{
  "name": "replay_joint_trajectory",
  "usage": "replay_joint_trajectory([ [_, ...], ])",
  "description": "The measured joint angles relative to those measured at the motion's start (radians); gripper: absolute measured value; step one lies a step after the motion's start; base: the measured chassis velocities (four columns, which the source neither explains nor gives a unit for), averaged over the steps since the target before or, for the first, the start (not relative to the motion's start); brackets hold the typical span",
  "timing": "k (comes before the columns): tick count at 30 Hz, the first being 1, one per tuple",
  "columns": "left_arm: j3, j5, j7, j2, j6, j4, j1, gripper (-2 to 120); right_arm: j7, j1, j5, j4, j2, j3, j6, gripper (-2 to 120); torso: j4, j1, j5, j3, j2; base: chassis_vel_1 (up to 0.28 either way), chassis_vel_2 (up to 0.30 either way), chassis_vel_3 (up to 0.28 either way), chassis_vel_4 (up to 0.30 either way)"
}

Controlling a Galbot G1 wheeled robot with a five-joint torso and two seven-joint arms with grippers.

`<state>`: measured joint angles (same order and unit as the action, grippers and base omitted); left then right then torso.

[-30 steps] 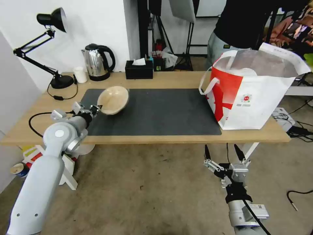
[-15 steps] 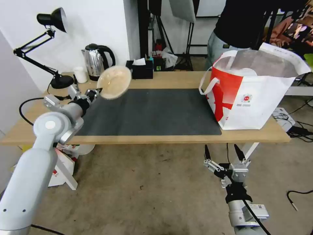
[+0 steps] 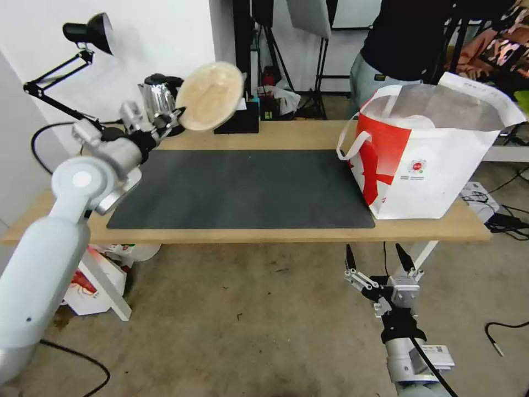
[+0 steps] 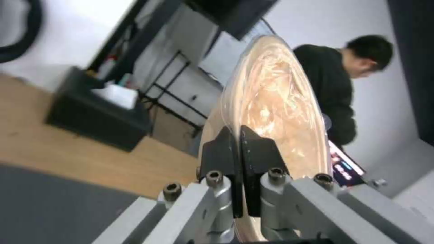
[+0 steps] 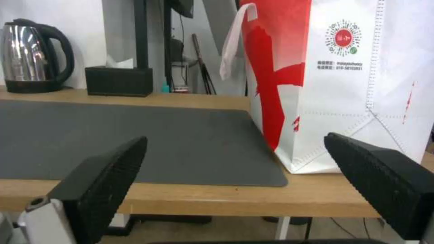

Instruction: Pick up the trash from the table and place it into the takeout bag.

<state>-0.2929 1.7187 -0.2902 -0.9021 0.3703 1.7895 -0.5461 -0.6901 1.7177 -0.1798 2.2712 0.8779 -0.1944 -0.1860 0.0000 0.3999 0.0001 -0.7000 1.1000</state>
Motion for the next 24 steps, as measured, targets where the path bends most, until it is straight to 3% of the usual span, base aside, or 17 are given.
replay_joint_trajectory([
  [10,0.199,-0.019,0.066,-0.065,-0.027,-0.145,0.239,0,0.0,0.0,0.0,0.0,0.0,0.0,0.0,100,-0.0003,0.0,0.0001,0.0,0.0,0.0,0.0,0.0,0.0],
  [18,0.394,-0.012,0.25,-0.118,-0.1,-0.296,0.438,0,0.0,0.0,0.0,0.0,0.0,0.0,0.0,100,0.0001,0.0,0.0002,0.0,0.0,0.0,0.0,0.0,0.0],
  [24,0.509,-0.006,0.315,-0.188,-0.129,-0.432,0.578,0,0.0,0.0,0.0,0.0,0.0,0.0,0.0,100,-0.0002,0.0,0.0003,0.0,0.0,0.0,0.0,0.0,0.0],
])
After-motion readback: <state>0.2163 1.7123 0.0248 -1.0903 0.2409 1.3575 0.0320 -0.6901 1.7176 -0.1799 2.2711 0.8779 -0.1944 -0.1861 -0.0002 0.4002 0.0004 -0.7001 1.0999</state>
